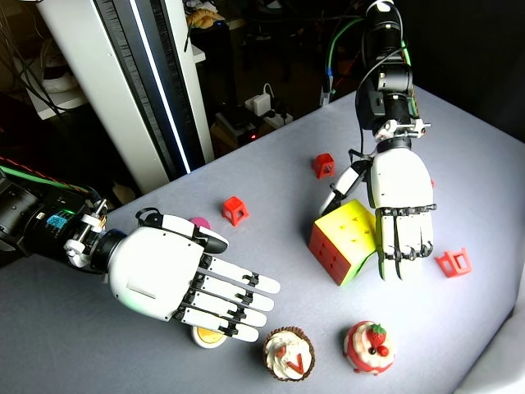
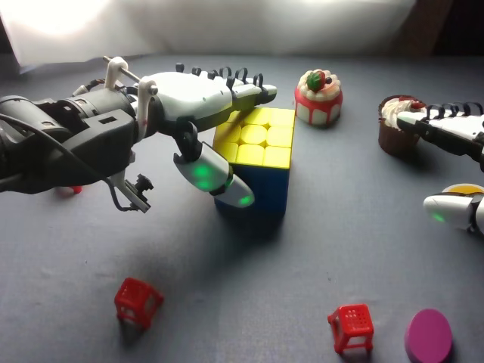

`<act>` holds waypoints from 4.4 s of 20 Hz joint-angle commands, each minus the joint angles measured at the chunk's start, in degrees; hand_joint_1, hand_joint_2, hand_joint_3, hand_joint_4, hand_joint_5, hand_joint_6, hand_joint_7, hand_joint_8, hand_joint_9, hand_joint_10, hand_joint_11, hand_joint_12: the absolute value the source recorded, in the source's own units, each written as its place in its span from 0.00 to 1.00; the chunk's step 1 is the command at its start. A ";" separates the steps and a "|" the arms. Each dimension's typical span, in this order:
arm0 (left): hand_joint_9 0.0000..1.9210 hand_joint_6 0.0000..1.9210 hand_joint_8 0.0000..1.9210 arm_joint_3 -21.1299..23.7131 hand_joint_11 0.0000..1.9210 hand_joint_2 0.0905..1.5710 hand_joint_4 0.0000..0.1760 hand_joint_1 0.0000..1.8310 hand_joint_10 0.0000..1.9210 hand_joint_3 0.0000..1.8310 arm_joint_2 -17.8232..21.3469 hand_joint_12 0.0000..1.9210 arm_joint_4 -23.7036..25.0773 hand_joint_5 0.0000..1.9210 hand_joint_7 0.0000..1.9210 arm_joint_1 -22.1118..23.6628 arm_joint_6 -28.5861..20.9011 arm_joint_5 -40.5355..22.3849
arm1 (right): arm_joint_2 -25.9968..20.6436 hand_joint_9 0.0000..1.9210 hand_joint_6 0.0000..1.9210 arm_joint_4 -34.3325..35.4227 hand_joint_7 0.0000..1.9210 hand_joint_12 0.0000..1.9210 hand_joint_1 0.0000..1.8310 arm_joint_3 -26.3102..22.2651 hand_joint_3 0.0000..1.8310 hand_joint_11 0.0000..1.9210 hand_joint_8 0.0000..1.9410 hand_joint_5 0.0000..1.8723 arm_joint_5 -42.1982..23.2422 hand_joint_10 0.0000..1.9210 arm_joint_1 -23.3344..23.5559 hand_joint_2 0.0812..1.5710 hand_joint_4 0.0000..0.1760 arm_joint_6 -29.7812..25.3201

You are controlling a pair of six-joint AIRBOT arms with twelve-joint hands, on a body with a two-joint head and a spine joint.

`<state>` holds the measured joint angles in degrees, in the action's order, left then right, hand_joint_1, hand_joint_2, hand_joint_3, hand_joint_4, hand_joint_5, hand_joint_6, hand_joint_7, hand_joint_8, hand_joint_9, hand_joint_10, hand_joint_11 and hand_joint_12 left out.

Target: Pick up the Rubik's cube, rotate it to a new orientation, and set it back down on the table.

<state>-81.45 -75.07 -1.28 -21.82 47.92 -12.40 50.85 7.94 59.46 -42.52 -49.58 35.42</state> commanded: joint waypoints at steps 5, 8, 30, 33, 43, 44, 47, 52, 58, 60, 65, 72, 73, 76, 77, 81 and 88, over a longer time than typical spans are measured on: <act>0.15 0.07 0.35 -0.36 0.12 0.68 0.00 0.58 0.73 0.01 0.03 1.00 0.38 0.35 0.28 0.05 -0.07 -5.31 | -0.22 0.00 0.00 0.52 0.00 0.00 0.30 0.30 0.00 0.00 0.00 0.00 -6.68 0.00 0.30 0.82 0.00 -0.31; 0.27 0.56 0.77 -0.31 0.30 0.74 0.00 0.64 0.97 0.03 0.08 1.00 1.18 0.45 0.35 0.13 -0.07 -5.55 | -0.22 0.00 0.00 0.52 0.00 0.00 0.30 0.29 0.00 0.00 0.00 0.00 -6.69 0.00 0.30 0.82 0.00 -0.31; 0.32 0.69 0.92 4.90 0.39 0.80 0.00 0.63 1.00 0.03 4.34 1.00 2.70 0.36 0.32 -0.78 -0.07 -16.11 | -0.21 0.00 0.02 -6.75 0.04 0.72 0.02 1.54 0.00 0.00 0.01 0.01 -11.41 0.21 2.54 0.91 0.00 -0.31; 0.43 0.69 0.93 5.04 0.51 0.81 0.00 0.64 1.00 0.01 4.65 1.00 4.48 0.35 0.34 -1.72 -3.60 -18.85 | 1.13 0.00 0.00 -7.82 0.03 0.65 0.00 3.14 0.00 0.00 0.00 0.00 -11.83 0.21 3.65 0.85 0.00 -0.31; 0.33 0.78 0.99 6.52 0.37 0.86 0.00 0.62 1.00 0.02 6.08 1.00 5.86 0.26 0.31 -3.72 -7.63 -26.82 | 5.17 0.00 0.02 -10.74 0.07 0.72 0.00 7.27 0.00 0.00 0.00 0.03 -15.14 0.32 7.33 0.86 0.00 -0.31; 0.22 0.81 1.00 6.57 0.26 0.88 0.00 0.59 1.00 0.01 6.10 1.00 5.89 0.26 0.28 -3.86 -7.84 -27.22 | 5.61 0.00 0.02 -10.90 0.05 0.64 0.00 7.68 0.00 0.00 0.00 0.02 -15.24 0.27 7.62 0.84 0.00 -0.31; 0.18 0.79 0.96 6.67 0.24 0.87 0.00 0.58 1.00 0.01 6.11 1.00 6.42 0.26 0.26 -3.99 -8.46 -28.01 | 6.96 0.00 0.02 -11.46 0.02 0.60 0.00 9.13 0.00 0.00 0.00 0.02 -15.31 0.25 8.59 0.82 0.00 -0.31; 0.29 0.84 0.91 7.02 0.33 0.84 0.00 0.62 1.00 0.04 6.12 1.00 7.31 0.19 0.33 -4.09 -9.01 -29.06 | 9.42 0.00 0.03 -12.23 0.05 0.54 0.00 12.09 0.00 0.00 0.01 0.04 -14.40 0.22 9.82 0.80 0.00 -0.31; 0.30 0.86 0.95 7.35 0.35 0.87 0.00 0.60 1.00 0.03 6.23 1.00 7.83 0.20 0.33 -4.42 -9.57 -30.40 | 11.24 0.00 0.05 -13.25 0.05 0.47 0.00 14.06 0.00 0.00 0.00 0.05 -12.87 0.23 11.81 0.77 0.00 -0.31; 0.30 0.86 0.95 7.60 0.35 0.87 0.00 0.60 1.00 0.03 6.38 1.00 8.17 0.20 0.33 -4.47 -9.62 -30.87 | 11.76 0.00 0.05 -13.27 0.05 0.43 0.00 14.74 0.00 0.00 0.00 0.05 -12.49 0.21 11.91 0.75 0.00 -0.31; 0.30 0.86 0.95 7.82 0.35 0.87 0.00 0.60 1.00 0.03 6.56 1.00 8.36 0.20 0.33 -4.69 -9.76 -31.47 | 13.32 0.02 0.02 -14.33 0.07 0.04 0.00 16.68 0.00 0.00 0.00 0.06 -10.60 0.11 12.37 0.71 0.00 -0.31; 0.30 0.86 0.95 7.85 0.35 0.87 0.00 0.60 1.00 0.03 6.52 1.00 8.66 0.20 0.33 -4.70 -9.98 -31.53 | 15.03 0.02 0.02 -16.00 0.09 0.00 0.00 18.66 0.01 0.00 0.00 0.07 -8.53 0.02 12.52 0.73 0.00 -0.31; 0.30 0.86 0.95 7.86 0.35 0.87 0.00 0.60 1.00 0.03 6.51 1.00 8.69 0.20 0.33 -4.71 -9.99 -31.54 | 15.18 0.01 0.02 -16.29 0.08 0.00 0.00 18.82 0.01 0.00 0.00 0.07 -8.32 0.02 12.53 0.73 0.00 -0.31; 0.30 0.86 0.95 7.85 0.35 0.87 0.00 0.60 1.00 0.03 6.51 1.00 8.70 0.20 0.33 -4.76 -10.02 -31.52 | 15.50 0.01 0.02 -16.84 0.06 0.00 0.00 19.23 0.00 0.00 0.00 0.09 -7.79 0.01 12.53 0.71 0.00 -0.31; 0.30 0.86 0.95 7.85 0.35 0.87 0.00 0.60 1.00 0.03 6.51 1.00 8.70 0.20 0.33 -4.77 -10.02 -31.47 | 15.59 0.03 0.02 -17.04 0.06 0.00 0.00 19.33 0.00 0.00 0.00 0.09 -7.70 0.02 12.53 0.72 0.00 -0.31; 0.30 0.86 0.95 7.84 0.35 0.87 0.00 0.60 1.00 0.02 6.42 1.00 8.70 0.20 0.33 -4.91 -10.05 -31.26 | 16.00 0.07 0.03 -17.53 0.16 0.43 0.00 19.74 0.00 0.00 0.00 0.11 -7.50 0.19 12.53 0.71 0.00 -0.31; 0.30 0.86 0.95 7.81 0.35 0.87 0.00 0.60 1.00 0.02 6.32 1.00 8.71 0.20 0.33 -5.11 -10.05 -31.06 | 16.51 0.09 0.06 -18.62 0.28 0.86 0.00 20.27 0.01 0.00 0.03 0.24 -7.35 0.49 13.16 0.75 0.00 -0.31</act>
<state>-73.63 -69.08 8.45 -27.44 38.70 -35.18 67.59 -12.27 79.44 -43.29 -37.08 35.42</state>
